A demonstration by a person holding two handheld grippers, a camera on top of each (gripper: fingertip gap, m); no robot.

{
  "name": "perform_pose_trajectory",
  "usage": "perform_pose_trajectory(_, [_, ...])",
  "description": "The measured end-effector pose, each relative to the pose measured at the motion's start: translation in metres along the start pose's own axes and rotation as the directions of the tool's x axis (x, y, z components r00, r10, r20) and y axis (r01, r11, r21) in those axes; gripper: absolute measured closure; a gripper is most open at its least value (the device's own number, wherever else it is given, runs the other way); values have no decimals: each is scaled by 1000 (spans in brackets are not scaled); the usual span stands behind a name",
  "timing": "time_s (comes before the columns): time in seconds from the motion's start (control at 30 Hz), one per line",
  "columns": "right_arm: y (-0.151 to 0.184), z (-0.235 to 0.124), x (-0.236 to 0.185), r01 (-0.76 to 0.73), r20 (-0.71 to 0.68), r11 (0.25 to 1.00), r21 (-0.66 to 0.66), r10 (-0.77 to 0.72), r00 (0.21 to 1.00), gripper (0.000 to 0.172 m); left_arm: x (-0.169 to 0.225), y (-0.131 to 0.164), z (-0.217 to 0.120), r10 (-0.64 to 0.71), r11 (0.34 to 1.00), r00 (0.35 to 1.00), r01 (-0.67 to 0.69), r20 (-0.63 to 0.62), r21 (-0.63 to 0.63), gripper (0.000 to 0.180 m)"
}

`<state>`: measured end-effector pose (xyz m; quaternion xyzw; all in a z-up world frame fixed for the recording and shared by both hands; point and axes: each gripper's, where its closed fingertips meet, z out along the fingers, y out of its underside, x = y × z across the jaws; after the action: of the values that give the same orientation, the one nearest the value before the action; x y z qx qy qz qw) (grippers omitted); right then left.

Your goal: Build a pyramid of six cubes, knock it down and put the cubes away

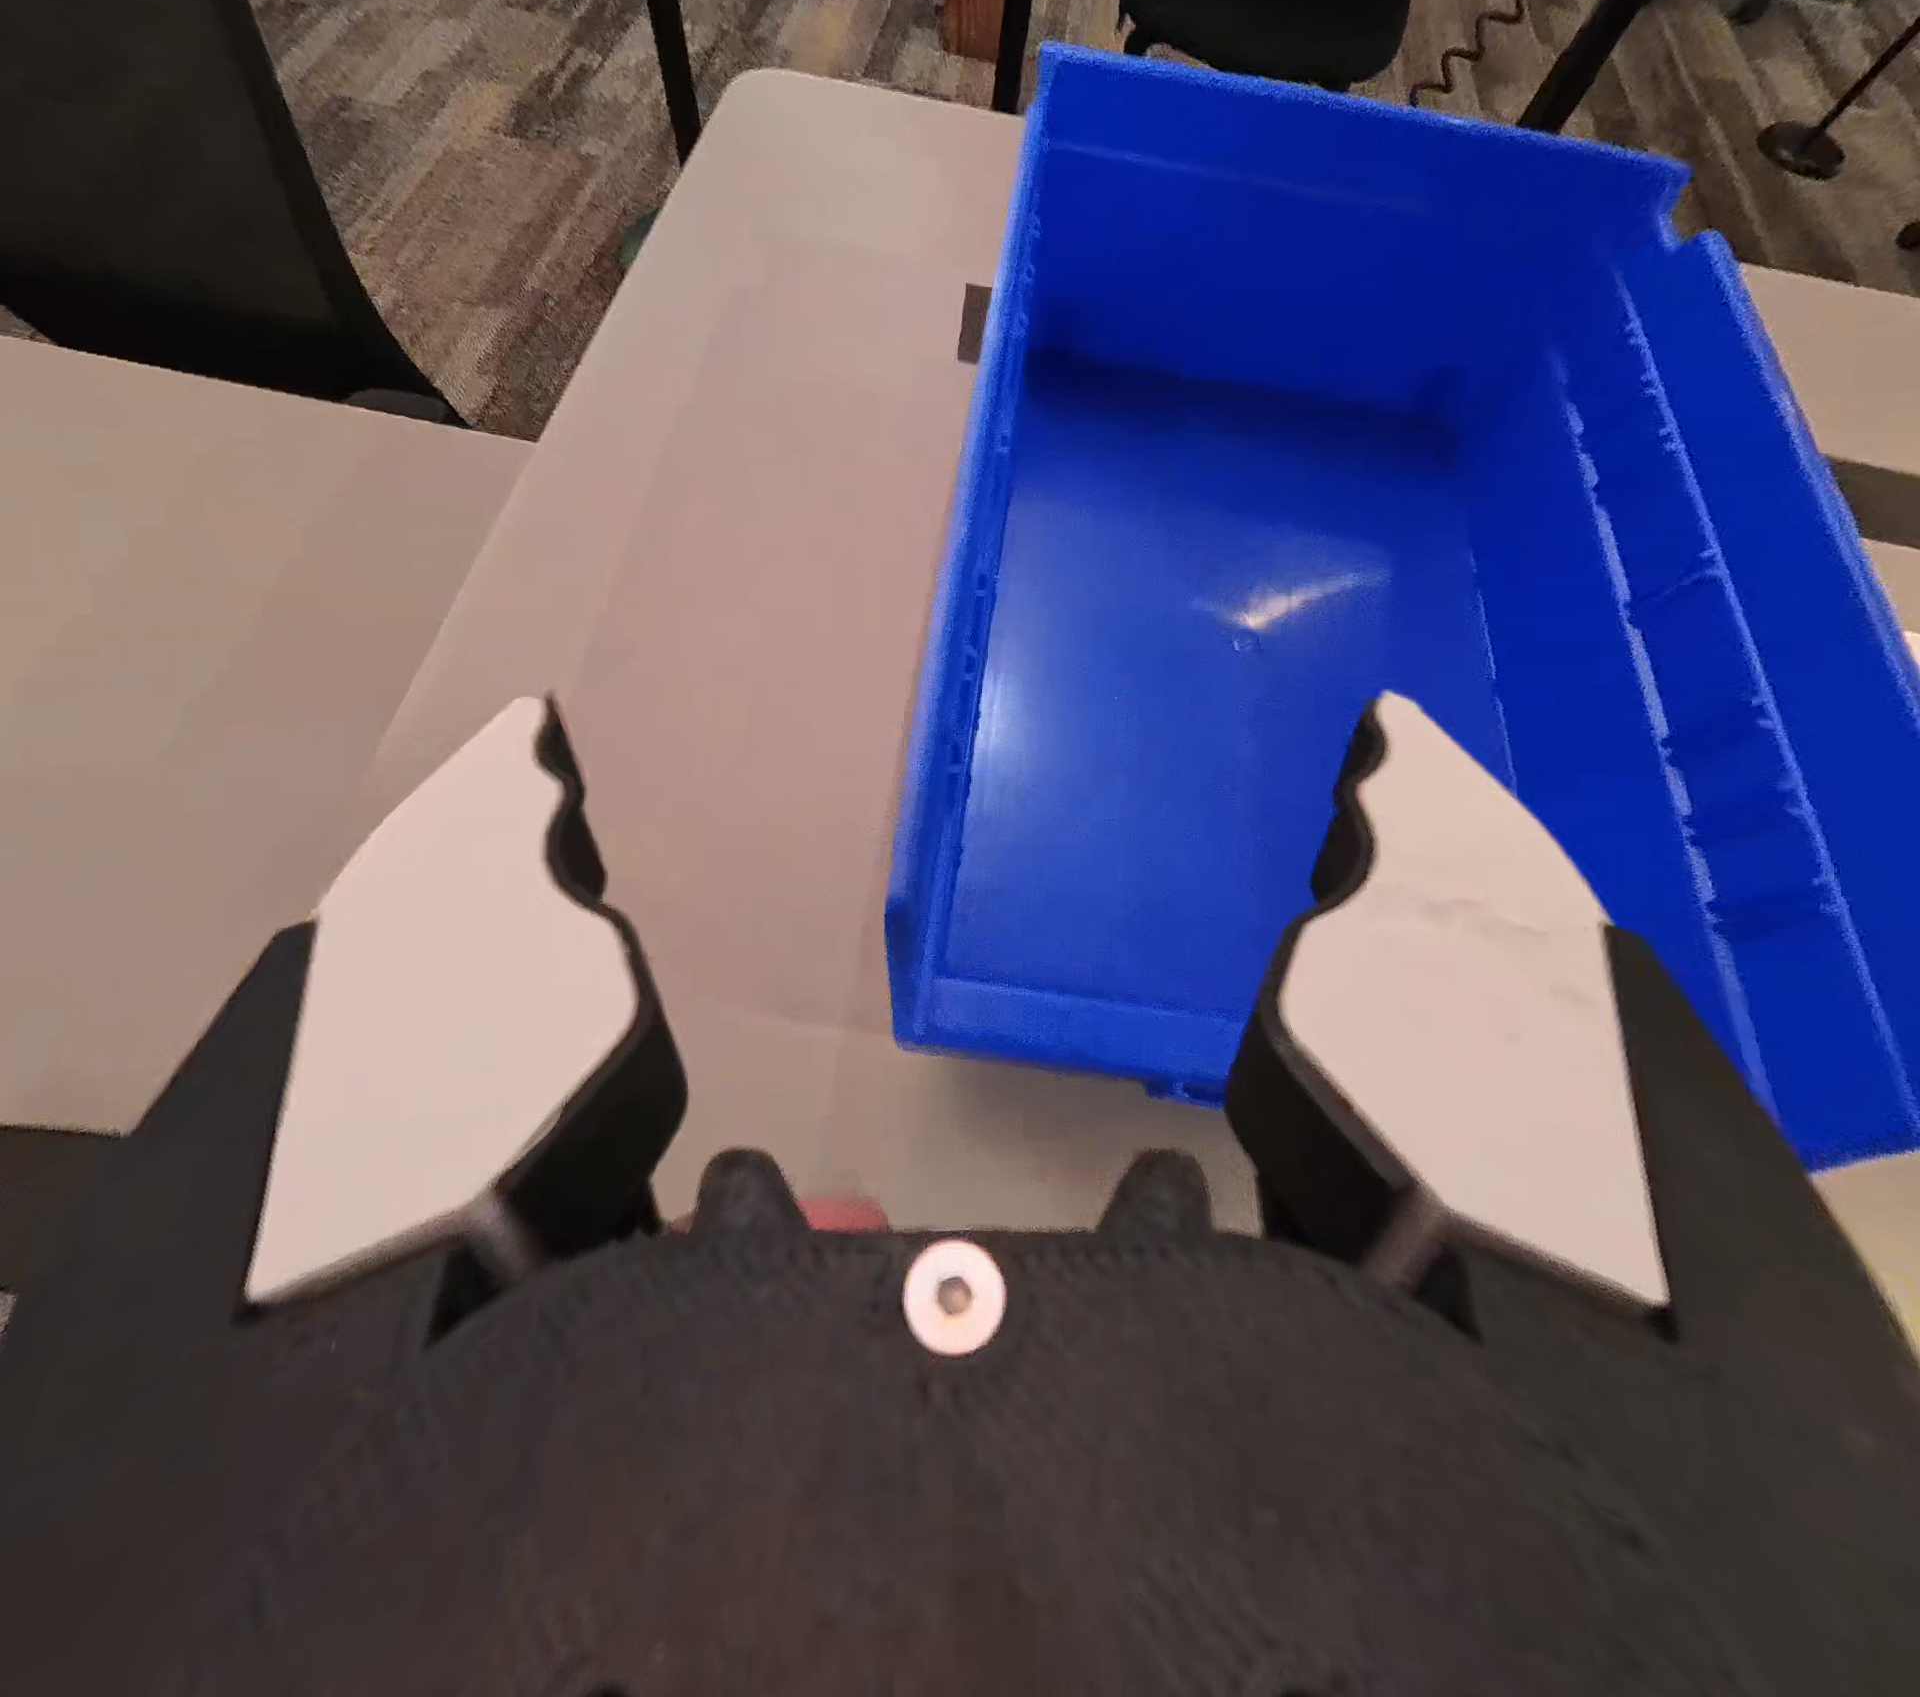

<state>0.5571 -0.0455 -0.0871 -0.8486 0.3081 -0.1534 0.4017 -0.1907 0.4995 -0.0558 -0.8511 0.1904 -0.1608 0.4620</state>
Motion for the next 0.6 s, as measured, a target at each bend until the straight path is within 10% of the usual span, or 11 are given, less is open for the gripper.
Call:
perform_pose_trajectory(0.33, [13,31,-25,-54,232,988,-144,87,969,153,17,34,37,94,983,990,-109,-105,-150,105])
perform_pose_trajectory(0.6, [15,32,-21,-58,196,976,-210,101,976,166,-3,35,43,144,972,987,-155,-75,-178,170])
